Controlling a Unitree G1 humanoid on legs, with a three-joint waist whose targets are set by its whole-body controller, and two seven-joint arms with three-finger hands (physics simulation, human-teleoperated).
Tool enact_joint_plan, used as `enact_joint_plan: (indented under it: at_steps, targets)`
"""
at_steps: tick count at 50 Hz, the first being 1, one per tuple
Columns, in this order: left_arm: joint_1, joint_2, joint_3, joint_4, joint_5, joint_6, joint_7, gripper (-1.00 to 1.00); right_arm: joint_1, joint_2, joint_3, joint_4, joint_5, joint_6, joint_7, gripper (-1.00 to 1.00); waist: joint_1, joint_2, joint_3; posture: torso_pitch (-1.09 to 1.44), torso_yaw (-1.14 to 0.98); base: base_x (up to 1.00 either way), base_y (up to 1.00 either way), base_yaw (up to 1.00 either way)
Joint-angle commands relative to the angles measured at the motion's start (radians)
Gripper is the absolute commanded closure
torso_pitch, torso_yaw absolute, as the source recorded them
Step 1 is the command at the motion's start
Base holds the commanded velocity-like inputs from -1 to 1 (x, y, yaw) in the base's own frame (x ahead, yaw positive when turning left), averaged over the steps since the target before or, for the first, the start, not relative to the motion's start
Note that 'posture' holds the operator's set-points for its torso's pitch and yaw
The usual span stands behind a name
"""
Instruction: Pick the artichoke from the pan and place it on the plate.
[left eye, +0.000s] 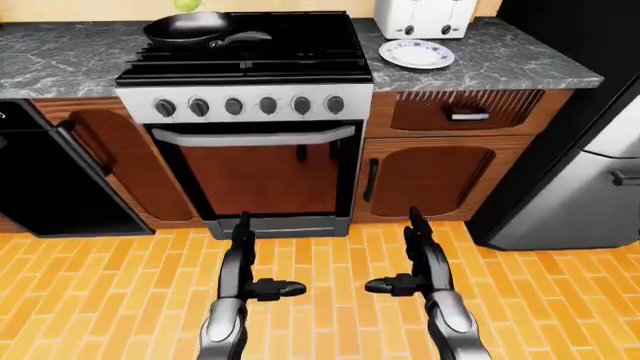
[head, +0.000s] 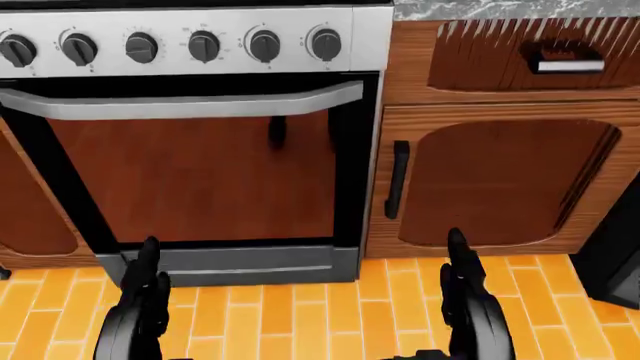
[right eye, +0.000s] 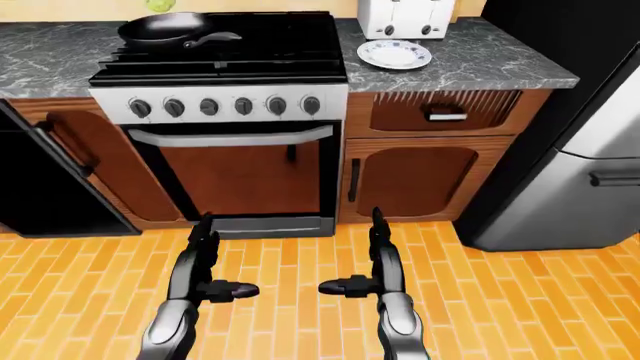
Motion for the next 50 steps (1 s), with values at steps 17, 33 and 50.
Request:
enact_joint_plan:
  at_steps: [17, 33, 50]
  targets:
    - [-0.023, 0.002, 0.000, -0.075, -0.001, -0.076, -0.005, -1.00, -0.017, -0.003, 0.002, -0.095, -0.012, -0.069, 0.000, -1.00, 0.008, -0.005, -0.082, 0.00, 0.00, 0.00, 0.00, 0.00]
    - [-0.085, 0.010, 0.014, 0.006, -0.001, -0.093, 0.010, -1.00, -0.083, -0.004, -0.004, -0.082, 0.009, -0.015, -0.019, -1.00, 0.007, -0.003, -0.089, 0.00, 0.00, 0.00, 0.00, 0.00]
    - [-0.219, 0.056, 0.065, 0.052, -0.056, -0.016, 0.029, -1.00, -0.226, -0.038, -0.039, -0.033, 0.039, 0.050, -0.048, -1.00, 0.007, -0.002, -0.085, 0.00, 0.00, 0.00, 0.00, 0.00]
